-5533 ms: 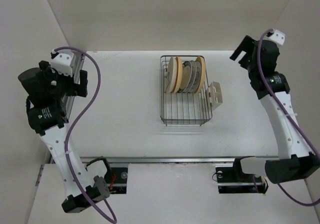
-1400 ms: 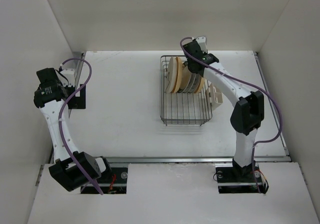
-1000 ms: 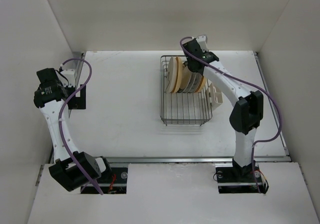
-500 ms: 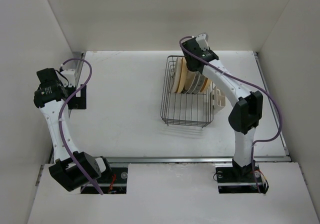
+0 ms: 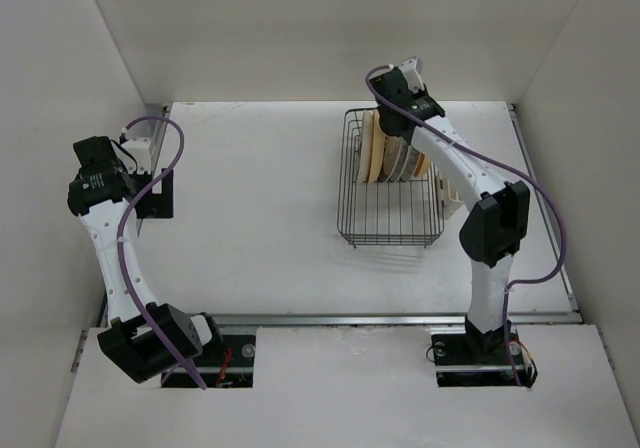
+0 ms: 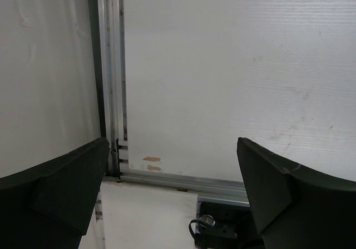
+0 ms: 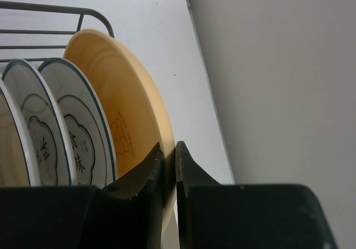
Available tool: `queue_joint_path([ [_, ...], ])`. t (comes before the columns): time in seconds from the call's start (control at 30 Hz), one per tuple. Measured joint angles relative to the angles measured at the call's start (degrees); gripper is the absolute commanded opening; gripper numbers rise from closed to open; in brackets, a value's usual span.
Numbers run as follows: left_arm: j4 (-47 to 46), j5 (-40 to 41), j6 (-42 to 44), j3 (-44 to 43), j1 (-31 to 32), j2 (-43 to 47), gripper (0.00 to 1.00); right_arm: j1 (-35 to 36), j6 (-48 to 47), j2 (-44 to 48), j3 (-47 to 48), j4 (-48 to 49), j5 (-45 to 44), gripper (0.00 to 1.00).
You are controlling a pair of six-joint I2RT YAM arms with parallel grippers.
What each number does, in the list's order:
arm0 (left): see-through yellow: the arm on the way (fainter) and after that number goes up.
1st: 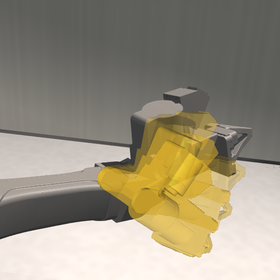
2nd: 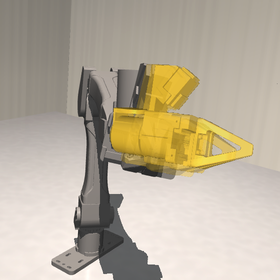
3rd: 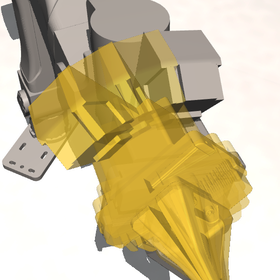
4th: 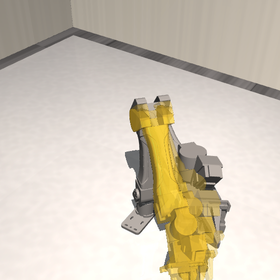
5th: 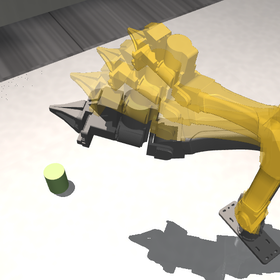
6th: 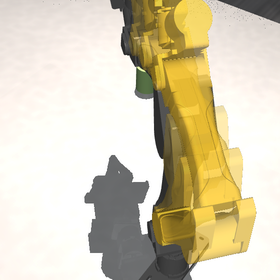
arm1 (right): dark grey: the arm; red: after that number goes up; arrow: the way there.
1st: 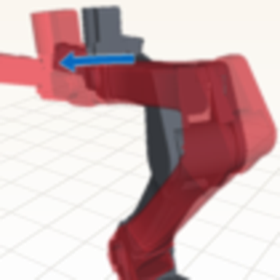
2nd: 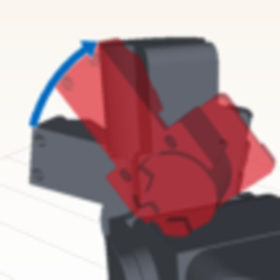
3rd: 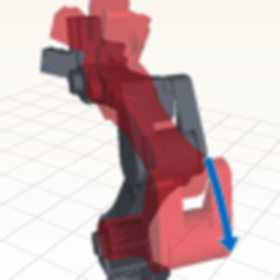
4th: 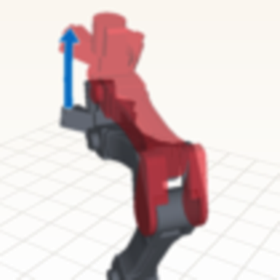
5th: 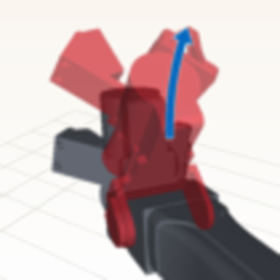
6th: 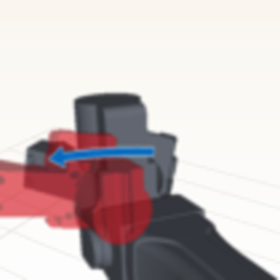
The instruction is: Unload the plates from the dish rack
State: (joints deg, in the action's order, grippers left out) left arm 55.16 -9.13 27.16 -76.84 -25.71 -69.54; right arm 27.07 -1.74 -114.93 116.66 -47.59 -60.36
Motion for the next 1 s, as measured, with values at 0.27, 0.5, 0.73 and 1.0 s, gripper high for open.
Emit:
queue_joint_path([
  [0.27, 0.0, 0.13, 0.0, 0.0, 0.0, 0.0, 0.99, -4.37, -3.32, 0.02, -7.45, 7.41, 2.36, 0.0],
  [0.5, 0.09, 0.15, 0.0, 0.0, 0.0, 0.0, 0.99, -4.39, -9.11, 0.15, -10.86, 15.89, -1.14, 0.0],
  [0.73, 0.42, 0.15, 0.0, 0.0, 0.0, 0.0, 0.99, -2.73, -17.97, 0.9, -13.77, 27.47, -9.4, 0.0],
  [1.0, 0.42, 0.13, 0.0, 0.0, 0.0, 0.0, 0.99, -3.02, -24.59, 4.94, -14.12, 35.52, -15.39, 0.0],
])
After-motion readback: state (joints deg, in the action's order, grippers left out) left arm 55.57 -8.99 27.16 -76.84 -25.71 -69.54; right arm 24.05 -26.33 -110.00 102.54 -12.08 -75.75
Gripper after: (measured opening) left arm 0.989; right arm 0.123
